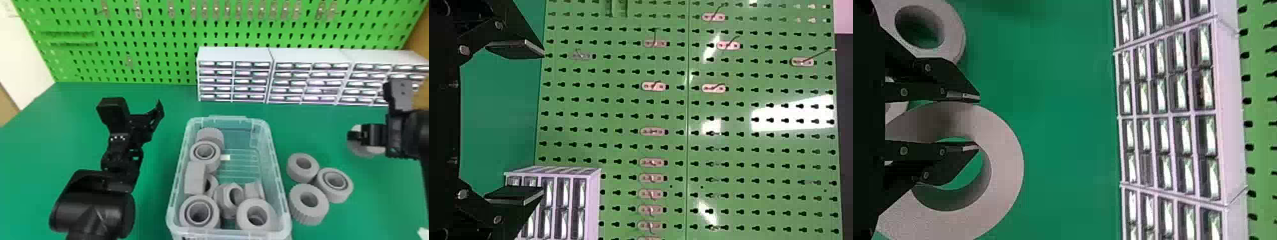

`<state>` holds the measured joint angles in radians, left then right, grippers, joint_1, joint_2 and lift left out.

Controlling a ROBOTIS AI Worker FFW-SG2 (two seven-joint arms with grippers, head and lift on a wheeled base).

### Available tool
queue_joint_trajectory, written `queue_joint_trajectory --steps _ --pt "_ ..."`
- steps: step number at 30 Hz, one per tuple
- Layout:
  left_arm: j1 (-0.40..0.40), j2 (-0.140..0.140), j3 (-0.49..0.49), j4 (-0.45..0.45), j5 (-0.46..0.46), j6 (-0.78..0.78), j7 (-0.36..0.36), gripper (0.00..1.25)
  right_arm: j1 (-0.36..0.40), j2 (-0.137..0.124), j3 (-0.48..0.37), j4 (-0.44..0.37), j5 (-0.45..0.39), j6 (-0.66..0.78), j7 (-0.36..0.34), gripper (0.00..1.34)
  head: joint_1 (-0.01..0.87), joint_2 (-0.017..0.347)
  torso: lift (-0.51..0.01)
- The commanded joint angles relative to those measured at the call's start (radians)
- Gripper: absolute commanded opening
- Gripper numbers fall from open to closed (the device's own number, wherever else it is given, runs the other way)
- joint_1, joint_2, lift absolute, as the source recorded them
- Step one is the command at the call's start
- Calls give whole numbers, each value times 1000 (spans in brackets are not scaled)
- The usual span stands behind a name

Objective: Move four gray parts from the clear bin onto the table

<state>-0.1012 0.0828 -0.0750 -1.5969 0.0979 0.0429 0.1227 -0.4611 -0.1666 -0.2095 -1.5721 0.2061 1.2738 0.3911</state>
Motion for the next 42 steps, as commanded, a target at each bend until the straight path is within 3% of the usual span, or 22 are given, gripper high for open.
queue_joint_trajectory --steps 1,19,42 --pt "0 0 0 0 0 0 0 953 15 -1 -33 24 10 -16 0 315 693 72 -52" --pt "0 -1 1 0 0 0 0 953 61 -5 -88 145 26 -116 0 315 693 72 -52" --pt "5 -1 6 0 0 0 0 954 82 1 -50 179 10 -126 0 315 693 72 -52"
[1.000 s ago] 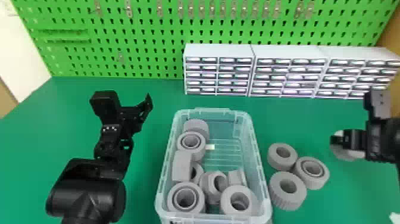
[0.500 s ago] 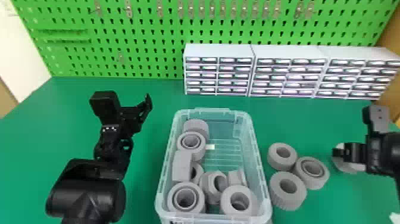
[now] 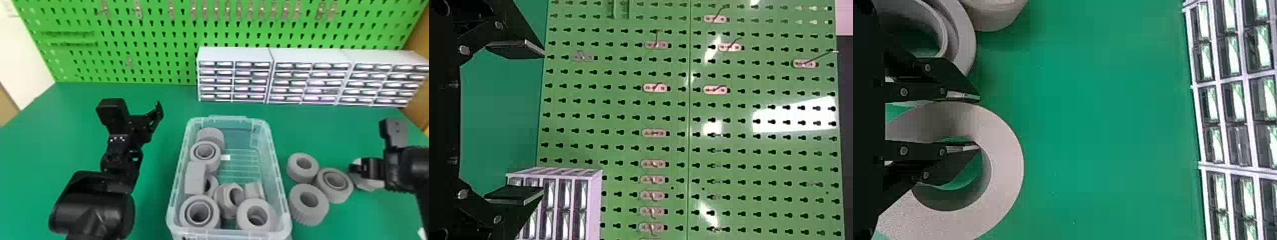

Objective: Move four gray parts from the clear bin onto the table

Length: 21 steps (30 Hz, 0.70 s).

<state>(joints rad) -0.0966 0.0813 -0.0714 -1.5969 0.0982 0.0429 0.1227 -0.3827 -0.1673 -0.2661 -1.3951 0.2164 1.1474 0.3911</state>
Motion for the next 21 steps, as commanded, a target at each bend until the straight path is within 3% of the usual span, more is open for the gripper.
queue_joint_trajectory --steps 1,21 --pt "0 0 2 0 0 0 0 954 4 2 8 2 1 0 0 315 693 72 -52" --pt "5 0 4 0 5 0 0 953 16 -6 -2 2 15 2 0 315 693 72 -52"
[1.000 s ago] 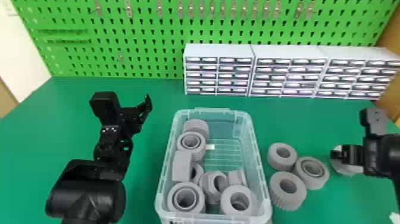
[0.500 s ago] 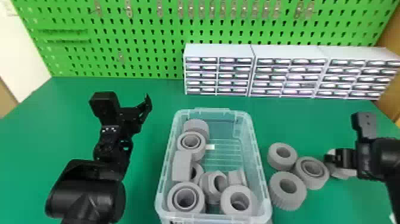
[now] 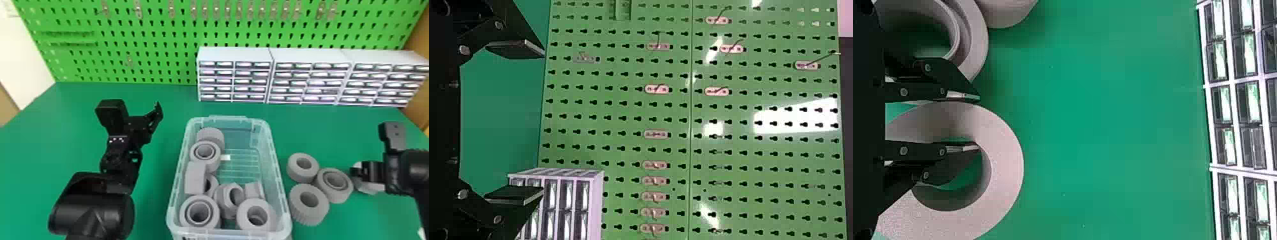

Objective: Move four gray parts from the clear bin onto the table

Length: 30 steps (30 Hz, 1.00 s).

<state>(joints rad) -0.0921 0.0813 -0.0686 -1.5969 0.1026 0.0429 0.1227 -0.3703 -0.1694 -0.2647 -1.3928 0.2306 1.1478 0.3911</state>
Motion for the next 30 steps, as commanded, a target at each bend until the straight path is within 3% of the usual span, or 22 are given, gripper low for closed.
queue_joint_trajectory --steps 1,6,11,15,30 --pt "0 0 1 0 0 0 0 953 4 -4 -4 -2 1 1 0 315 693 72 -52" --pt "0 0 1 0 0 0 0 954 4 -7 -5 -3 9 1 0 357 693 72 -52" --pt "0 0 0 0 2 0 0 953 7 -7 -8 -3 9 1 0 528 693 72 -52" --pt "0 0 1 0 0 0 0 953 7 -9 -10 -11 7 4 0 770 693 72 -52" --pt "5 0 4 0 0 0 0 953 4 -5 12 -69 -8 16 2 790 693 72 -52"
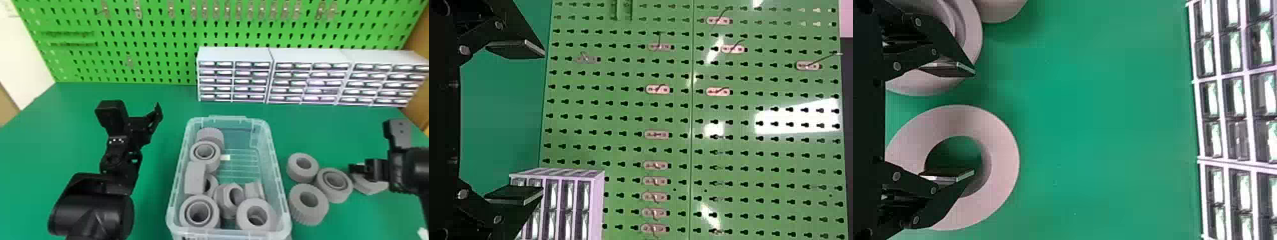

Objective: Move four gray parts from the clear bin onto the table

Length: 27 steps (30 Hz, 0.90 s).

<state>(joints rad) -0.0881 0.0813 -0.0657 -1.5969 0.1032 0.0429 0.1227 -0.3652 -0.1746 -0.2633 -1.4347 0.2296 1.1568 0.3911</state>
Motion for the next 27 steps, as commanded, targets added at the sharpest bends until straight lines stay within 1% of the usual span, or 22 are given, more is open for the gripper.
queue_joint_trajectory --steps 1,6,8,10,12,14,16,18,21,27 --pt "2 0 1 0 0 0 0 953 -1 0 10 -33 -12 9 2 790 693 72 -52" --pt "5 0 4 0 0 0 0 953 6 -3 15 -95 -29 6 0 793 693 72 -52" --pt "5 0 3 0 0 0 0 953 6 1 15 -125 -35 3 2 804 693 72 -52" --pt "5 0 1 0 0 0 0 953 2 4 16 -145 -56 1 2 815 693 72 -52" --pt "4 0 3 0 0 0 0 953 -3 0 29 -158 -85 -17 2 816 693 72 -52" --pt "4 0 4 0 0 0 0 953 -4 -5 50 -176 -115 -58 2 819 693 72 -52" --pt "2 0 3 0 0 0 0 953 -8 -2 55 -193 -130 -80 2 822 693 72 -52" --pt "2 0 1 0 0 0 0 953 -8 9 61 -217 -134 -114 0 830 693 72 -52" --pt "2 0 3 0 0 0 0 953 -6 18 69 -247 -148 -163 2 833 693 72 -52" --pt "4 0 1 -6 1 0 0 953 -6 18 93 -273 -217 -276 0 853 693 72 -52"
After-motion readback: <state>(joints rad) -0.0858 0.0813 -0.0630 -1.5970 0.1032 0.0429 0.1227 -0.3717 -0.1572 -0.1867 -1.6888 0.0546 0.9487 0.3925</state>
